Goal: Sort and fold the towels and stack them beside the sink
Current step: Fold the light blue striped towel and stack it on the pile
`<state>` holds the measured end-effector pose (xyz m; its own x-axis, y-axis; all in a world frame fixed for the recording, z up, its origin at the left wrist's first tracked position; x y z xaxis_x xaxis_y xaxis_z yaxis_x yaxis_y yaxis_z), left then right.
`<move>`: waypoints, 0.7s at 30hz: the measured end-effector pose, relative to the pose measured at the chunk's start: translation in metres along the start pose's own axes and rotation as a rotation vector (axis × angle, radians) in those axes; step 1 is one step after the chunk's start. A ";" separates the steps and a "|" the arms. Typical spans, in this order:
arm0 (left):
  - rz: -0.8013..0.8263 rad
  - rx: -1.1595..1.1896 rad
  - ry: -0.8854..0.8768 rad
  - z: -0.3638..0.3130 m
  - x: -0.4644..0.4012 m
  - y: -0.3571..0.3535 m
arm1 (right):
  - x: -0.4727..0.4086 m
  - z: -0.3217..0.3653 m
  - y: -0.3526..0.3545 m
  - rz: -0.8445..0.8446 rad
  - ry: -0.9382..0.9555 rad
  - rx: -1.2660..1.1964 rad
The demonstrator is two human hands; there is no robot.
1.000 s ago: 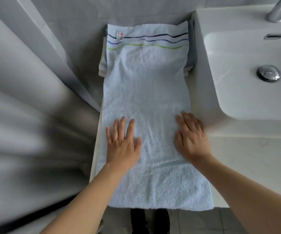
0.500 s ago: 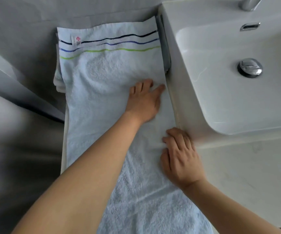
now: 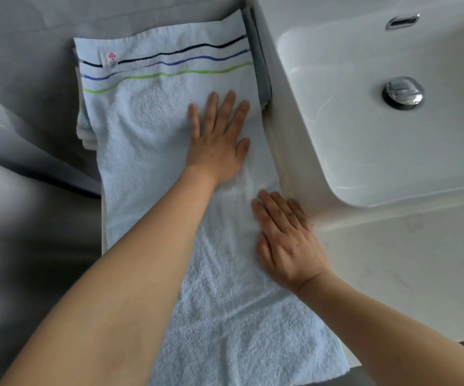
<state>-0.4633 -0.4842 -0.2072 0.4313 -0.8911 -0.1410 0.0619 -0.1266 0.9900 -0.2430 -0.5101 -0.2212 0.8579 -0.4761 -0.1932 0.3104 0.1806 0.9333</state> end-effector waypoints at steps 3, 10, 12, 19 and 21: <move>-0.180 0.012 0.272 0.019 0.036 0.013 | 0.000 -0.001 0.001 0.005 -0.012 0.001; 0.139 0.139 0.662 0.070 0.089 -0.002 | -0.001 0.000 0.000 0.016 -0.028 0.009; 0.139 0.104 0.608 0.061 0.098 0.008 | -0.002 0.001 0.000 0.021 -0.036 0.010; 0.175 0.125 0.515 0.013 0.195 0.013 | -0.002 0.002 0.002 0.000 -0.035 0.004; 0.154 0.108 0.513 0.013 0.199 0.008 | -0.002 0.003 0.001 -0.010 -0.033 -0.003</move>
<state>-0.3888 -0.6680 -0.2269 0.8137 -0.5791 0.0501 -0.1177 -0.0797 0.9899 -0.2455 -0.5112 -0.2193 0.8408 -0.5062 -0.1922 0.3202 0.1786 0.9304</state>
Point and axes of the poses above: each hand's wrist, its own x-axis away from the middle knuckle, its own y-axis out of the back of the hand, z = x × y, the point moved 3 cm from there along -x, towards the middle knuckle, and after that the axes turned 5 degrees about -z, right-handed, at the moved point
